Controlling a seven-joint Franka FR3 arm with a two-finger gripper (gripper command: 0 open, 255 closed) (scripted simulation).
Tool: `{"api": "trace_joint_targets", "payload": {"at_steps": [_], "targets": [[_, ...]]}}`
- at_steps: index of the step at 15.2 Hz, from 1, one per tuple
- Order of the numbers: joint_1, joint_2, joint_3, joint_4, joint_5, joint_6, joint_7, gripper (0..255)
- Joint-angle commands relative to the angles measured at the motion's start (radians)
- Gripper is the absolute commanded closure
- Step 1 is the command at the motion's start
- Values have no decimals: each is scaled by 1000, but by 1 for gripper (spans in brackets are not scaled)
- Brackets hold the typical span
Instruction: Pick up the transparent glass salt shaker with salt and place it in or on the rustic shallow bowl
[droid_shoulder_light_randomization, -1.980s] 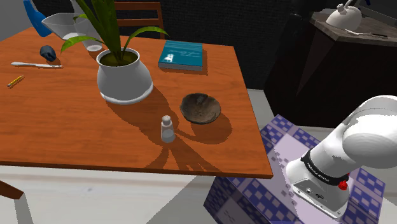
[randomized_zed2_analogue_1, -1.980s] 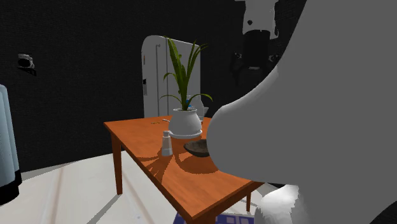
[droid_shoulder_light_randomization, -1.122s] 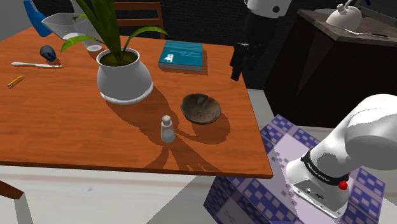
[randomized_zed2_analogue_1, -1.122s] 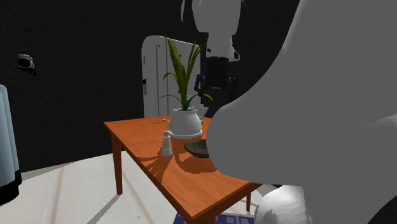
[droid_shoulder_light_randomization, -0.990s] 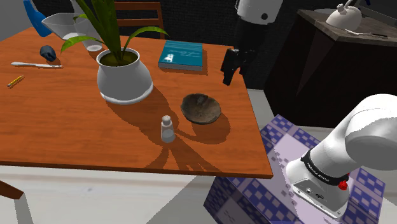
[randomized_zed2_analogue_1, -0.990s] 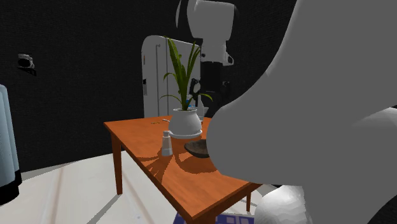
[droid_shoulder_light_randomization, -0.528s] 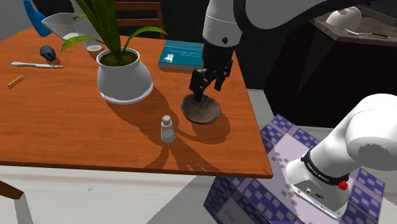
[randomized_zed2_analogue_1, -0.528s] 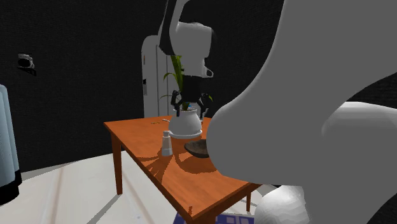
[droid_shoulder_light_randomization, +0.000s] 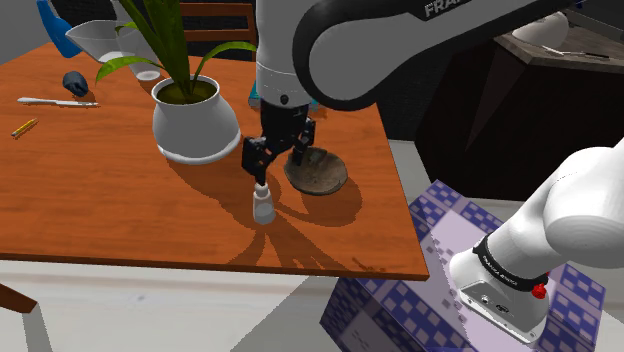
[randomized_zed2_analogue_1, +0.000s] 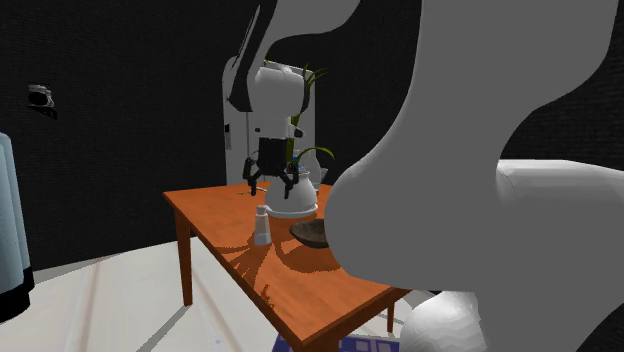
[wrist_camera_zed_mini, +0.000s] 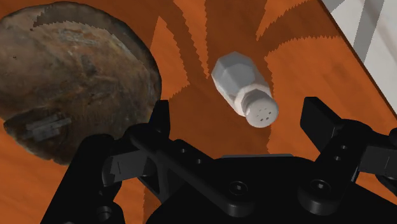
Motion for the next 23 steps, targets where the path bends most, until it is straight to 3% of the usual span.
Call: {"api": "trace_joint_targets", "payload": {"at_steps": [1,9,17,18,23], "targets": [[11,82,24,59,-52,20,69,0],[24,157,26,24,-99,120,106,0],[24,157,26,24,-99,119,106,0],[24,157,26,24,-99,119,106,255],[24,157,26,24,-99,119,106,255]]}}
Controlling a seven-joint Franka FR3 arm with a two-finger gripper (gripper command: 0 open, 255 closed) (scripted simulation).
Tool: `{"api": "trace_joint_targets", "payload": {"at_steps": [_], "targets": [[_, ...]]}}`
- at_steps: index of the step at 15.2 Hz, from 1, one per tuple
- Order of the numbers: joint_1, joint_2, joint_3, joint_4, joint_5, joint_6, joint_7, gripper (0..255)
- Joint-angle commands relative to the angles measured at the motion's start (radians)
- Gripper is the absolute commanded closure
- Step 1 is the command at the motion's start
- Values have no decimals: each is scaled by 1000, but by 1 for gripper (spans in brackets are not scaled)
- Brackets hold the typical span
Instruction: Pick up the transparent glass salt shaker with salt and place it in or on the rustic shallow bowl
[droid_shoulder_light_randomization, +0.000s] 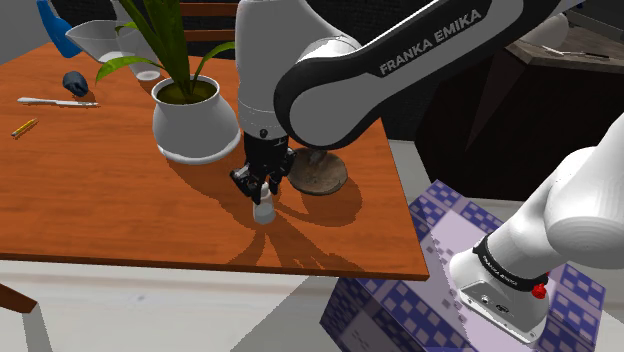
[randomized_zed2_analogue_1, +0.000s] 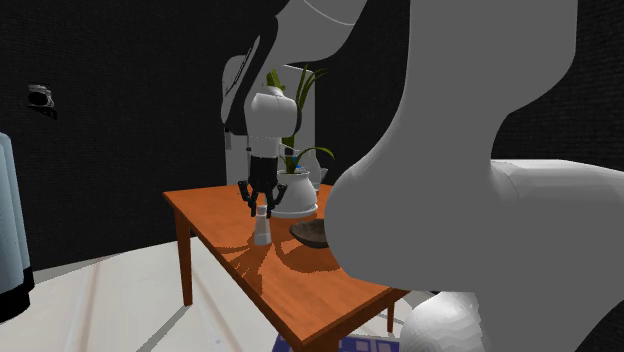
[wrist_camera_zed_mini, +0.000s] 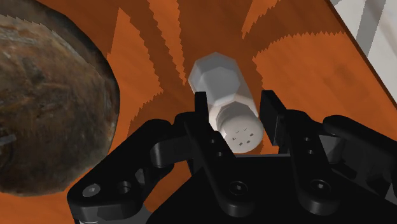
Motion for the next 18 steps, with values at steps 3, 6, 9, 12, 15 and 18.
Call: {"api": "trace_joint_targets", "payload": {"at_steps": [3,6,9,12,15,18], "targets": [[0,0,0,0,0,0,0,255],[-2,-16,1,11,11,-26,-6,255],[-5,-40,1,30,26,-65,-15,255],[-7,-61,1,51,38,-104,-22,255],[-8,-81,0,74,49,-144,-28,255],[-10,-98,-2,99,58,-184,-33,255]]}}
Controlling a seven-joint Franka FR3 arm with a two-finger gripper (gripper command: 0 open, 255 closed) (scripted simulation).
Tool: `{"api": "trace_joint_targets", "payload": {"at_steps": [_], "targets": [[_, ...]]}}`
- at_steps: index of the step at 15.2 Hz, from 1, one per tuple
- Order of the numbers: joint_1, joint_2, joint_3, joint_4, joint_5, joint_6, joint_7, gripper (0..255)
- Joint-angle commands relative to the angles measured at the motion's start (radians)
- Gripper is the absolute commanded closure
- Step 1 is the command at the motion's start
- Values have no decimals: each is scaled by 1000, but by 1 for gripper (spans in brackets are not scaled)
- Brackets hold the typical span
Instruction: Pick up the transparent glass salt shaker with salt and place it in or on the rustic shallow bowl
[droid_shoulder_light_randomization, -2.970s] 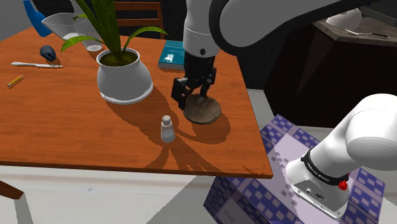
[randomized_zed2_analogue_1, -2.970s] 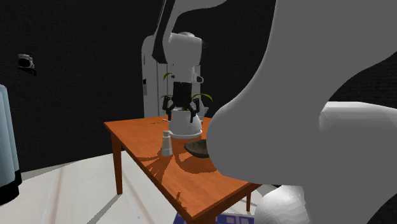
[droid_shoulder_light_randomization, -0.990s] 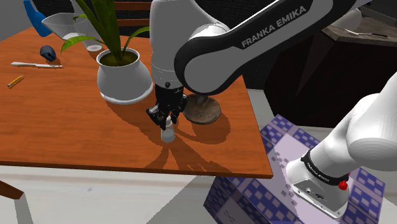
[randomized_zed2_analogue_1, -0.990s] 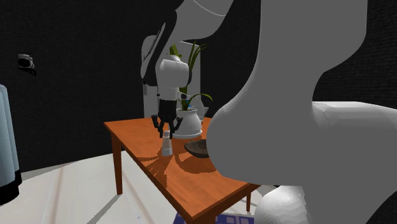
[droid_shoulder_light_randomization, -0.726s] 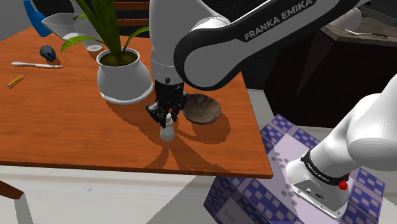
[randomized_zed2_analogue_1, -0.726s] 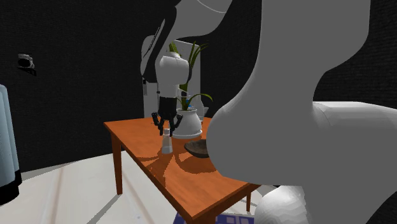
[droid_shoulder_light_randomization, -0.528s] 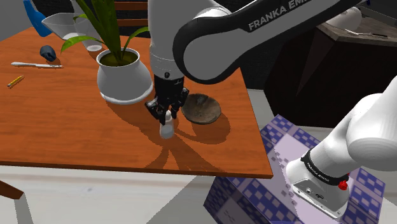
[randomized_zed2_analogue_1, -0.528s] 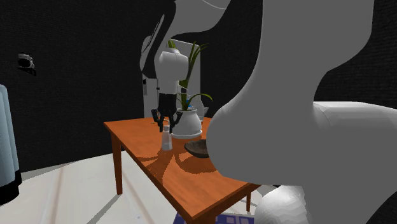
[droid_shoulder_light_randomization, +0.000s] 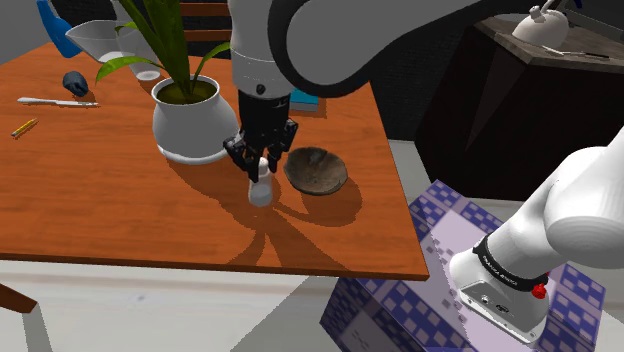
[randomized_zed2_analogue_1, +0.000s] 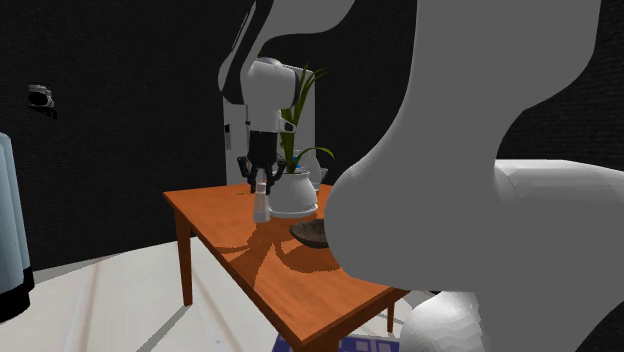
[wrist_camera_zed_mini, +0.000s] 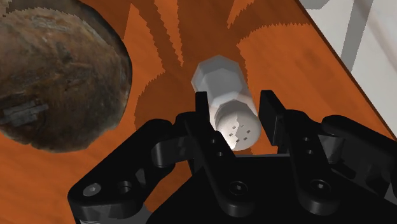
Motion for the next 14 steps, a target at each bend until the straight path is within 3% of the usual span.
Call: {"api": "trace_joint_targets", "payload": {"at_steps": [1,10,14], "targets": [[-1,-11,-1,17,5,-27,-2,255],[-4,-44,-6,95,20,-134,-9,255],[-44,-140,-67,31,71,-166,-128,255]]}}
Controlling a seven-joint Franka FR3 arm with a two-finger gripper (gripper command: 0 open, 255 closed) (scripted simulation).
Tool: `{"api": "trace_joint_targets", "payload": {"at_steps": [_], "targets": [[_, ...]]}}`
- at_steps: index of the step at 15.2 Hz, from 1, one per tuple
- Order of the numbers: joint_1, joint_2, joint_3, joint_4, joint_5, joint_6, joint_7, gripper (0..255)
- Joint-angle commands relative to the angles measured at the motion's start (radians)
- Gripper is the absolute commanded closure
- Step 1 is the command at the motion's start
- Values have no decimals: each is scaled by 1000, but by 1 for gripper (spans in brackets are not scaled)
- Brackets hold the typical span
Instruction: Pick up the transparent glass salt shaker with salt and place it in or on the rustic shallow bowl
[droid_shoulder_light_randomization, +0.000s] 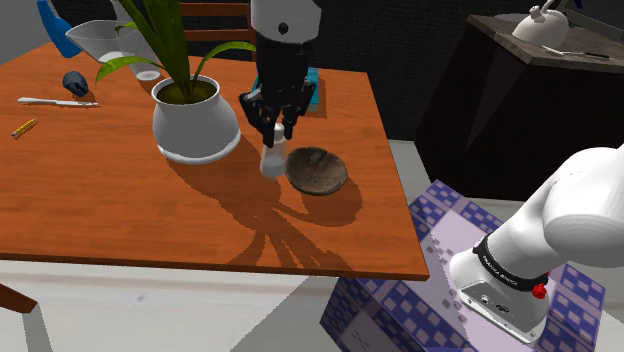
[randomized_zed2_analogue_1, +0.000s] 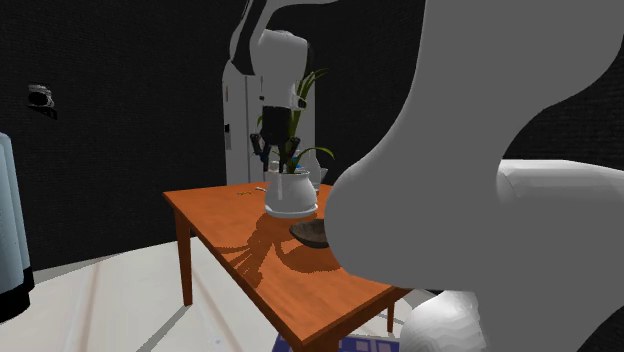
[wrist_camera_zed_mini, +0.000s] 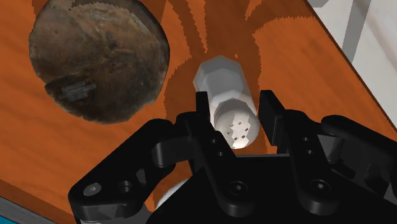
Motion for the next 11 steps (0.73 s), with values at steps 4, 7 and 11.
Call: {"api": "trace_joint_targets", "payload": {"at_steps": [4,7,11], "targets": [[-43,-99,-84,-62,38,-45,-142,255],[-67,-143,-137,-83,44,-75,-219,255],[-83,-164,-172,-117,44,-69,-273,255]]}}
